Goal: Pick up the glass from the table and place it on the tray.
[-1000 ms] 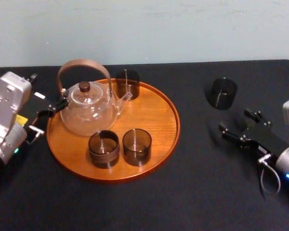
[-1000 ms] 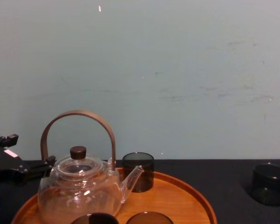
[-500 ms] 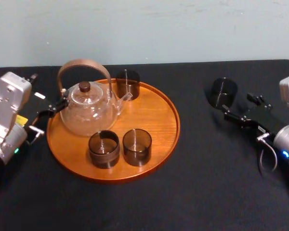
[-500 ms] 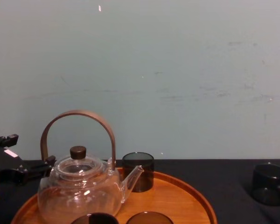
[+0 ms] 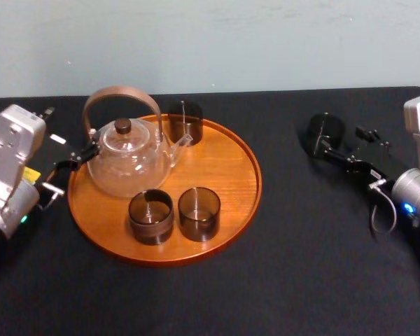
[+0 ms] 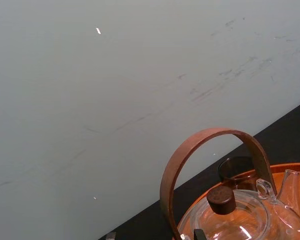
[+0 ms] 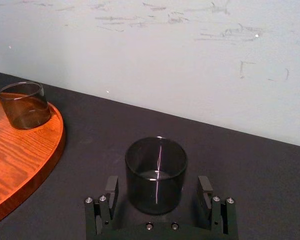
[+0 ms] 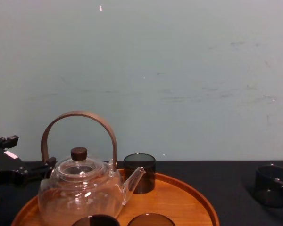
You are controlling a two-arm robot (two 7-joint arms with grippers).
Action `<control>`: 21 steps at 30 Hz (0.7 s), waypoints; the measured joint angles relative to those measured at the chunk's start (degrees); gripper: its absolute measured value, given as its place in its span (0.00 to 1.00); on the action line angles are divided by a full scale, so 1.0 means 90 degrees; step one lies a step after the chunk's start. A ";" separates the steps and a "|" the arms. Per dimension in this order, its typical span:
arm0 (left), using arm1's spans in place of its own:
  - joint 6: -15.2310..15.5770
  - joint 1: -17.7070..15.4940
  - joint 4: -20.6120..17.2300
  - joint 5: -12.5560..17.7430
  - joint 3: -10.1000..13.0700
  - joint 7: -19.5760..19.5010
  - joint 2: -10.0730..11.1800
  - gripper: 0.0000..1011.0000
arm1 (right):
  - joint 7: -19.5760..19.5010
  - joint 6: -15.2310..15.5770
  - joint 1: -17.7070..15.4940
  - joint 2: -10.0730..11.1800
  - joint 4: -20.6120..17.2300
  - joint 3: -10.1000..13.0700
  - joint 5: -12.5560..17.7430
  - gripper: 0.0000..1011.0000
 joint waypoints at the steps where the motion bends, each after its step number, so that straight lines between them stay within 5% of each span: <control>1: 0.0000 0.0000 0.0000 0.0000 0.0000 0.0000 0.0000 1.00 | 0.0019 -0.0014 0.0072 -0.0022 0.0092 -0.0014 0.0004 0.99; 21: 0.0000 0.0000 0.0000 0.0000 0.0000 0.0000 0.0000 1.00 | 0.0282 -0.0321 0.0923 -0.0301 0.1308 -0.0253 -0.0085 0.99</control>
